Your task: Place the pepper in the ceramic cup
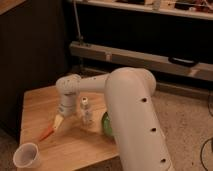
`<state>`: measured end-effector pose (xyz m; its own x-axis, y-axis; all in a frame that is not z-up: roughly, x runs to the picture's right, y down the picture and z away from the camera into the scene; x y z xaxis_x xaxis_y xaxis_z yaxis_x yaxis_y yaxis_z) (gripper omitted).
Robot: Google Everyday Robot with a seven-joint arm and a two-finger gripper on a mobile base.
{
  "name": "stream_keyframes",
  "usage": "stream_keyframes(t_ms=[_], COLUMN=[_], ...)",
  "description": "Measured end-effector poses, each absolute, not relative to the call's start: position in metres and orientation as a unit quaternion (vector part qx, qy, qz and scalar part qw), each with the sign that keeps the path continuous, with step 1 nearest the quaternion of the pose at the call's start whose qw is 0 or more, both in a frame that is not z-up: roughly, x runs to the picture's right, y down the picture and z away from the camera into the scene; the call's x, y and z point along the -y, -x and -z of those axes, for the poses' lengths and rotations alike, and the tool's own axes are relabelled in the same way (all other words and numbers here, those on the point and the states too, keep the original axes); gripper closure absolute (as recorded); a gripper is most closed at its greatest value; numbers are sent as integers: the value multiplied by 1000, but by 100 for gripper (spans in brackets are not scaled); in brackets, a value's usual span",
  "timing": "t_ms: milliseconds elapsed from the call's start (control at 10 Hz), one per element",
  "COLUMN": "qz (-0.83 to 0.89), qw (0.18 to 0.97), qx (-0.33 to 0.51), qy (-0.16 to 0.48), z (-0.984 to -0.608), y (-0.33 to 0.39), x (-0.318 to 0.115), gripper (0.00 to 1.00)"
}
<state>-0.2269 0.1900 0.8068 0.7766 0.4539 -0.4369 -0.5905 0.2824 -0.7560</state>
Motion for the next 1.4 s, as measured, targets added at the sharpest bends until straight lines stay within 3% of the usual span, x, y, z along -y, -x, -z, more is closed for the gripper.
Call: stream_keyframes(t_ms=[600, 1400], qz=[-326, -210], qw=[800, 897], qx=[-69, 38], qy=[500, 387], z=[-807, -776], y=[226, 291], x=[-190, -129], gripper=[20, 20])
